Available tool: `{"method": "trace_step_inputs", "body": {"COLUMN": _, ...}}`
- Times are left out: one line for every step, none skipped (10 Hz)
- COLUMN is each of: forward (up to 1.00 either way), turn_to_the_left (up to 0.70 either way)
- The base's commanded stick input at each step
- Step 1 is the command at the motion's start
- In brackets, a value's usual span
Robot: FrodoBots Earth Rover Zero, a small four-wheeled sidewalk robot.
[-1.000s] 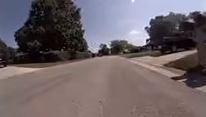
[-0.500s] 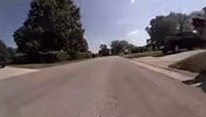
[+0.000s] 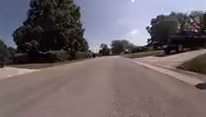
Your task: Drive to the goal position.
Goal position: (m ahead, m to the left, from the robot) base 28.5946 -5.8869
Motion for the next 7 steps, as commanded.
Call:
{"method": "trace_step_inputs", "body": {"forward": 0.7, "turn_to_the_left": -0.35}}
{"method": "trace_step_inputs", "body": {"forward": 0.7, "turn_to_the_left": -0.35}}
{"method": "trace_step_inputs", "body": {"forward": 0.7, "turn_to_the_left": -0.21}}
{"method": "trace_step_inputs", "body": {"forward": 0.7, "turn_to_the_left": 0.0}}
{"method": "trace_step_inputs", "body": {"forward": 0.7, "turn_to_the_left": 0.0}}
{"method": "trace_step_inputs", "body": {"forward": 0.7, "turn_to_the_left": 0.0}}
{"method": "trace_step_inputs", "body": {"forward": 0.7, "turn_to_the_left": 0.0}}
